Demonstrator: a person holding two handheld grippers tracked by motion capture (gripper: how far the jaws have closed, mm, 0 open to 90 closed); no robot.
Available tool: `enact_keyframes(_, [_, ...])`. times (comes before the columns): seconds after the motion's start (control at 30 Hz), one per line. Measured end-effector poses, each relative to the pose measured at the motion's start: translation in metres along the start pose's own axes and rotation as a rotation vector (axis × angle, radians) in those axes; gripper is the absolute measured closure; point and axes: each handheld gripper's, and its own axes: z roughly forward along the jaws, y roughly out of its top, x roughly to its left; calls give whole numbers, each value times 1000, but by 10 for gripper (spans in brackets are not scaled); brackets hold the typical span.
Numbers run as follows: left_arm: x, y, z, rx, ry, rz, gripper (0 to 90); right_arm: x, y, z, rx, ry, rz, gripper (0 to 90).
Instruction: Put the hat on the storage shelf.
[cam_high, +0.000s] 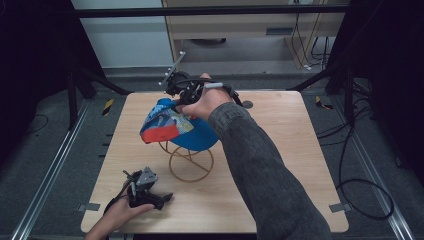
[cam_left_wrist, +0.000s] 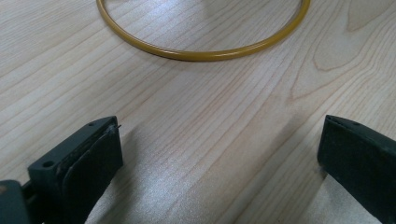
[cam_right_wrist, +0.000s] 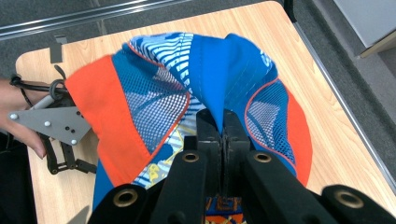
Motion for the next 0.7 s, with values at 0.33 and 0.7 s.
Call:
enact_keyframes(0.33, [0, 0, 0, 0, 0, 0, 0, 2, 0, 3, -3, 13, 6, 861])
enact_keyframes(0.7, [0, 0, 0, 0, 1, -1, 0, 4, -3, 4, -9, 16, 14, 789])
